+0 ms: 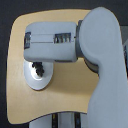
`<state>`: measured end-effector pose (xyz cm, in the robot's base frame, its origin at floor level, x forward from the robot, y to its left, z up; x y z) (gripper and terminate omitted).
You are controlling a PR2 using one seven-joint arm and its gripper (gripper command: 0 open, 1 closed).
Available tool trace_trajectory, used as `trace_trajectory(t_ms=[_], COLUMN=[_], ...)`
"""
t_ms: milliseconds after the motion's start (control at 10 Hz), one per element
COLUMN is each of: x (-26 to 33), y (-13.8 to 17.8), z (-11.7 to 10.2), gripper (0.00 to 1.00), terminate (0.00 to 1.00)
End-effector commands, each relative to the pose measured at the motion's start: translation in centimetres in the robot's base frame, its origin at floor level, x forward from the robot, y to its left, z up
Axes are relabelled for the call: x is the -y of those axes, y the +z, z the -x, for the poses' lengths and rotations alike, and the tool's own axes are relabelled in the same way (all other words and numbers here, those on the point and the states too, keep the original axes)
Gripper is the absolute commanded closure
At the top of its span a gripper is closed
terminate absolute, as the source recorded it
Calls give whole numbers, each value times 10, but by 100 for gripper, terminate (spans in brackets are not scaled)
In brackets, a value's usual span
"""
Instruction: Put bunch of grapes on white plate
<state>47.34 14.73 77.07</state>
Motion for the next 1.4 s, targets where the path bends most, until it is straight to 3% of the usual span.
trace_trajectory(t_ms=[0, 700, 1300], x=[16, 11, 16], y=[-28, -47, -45], z=[-12, 5, -5], gripper=[100, 100, 100], terminate=[0, 0, 0])
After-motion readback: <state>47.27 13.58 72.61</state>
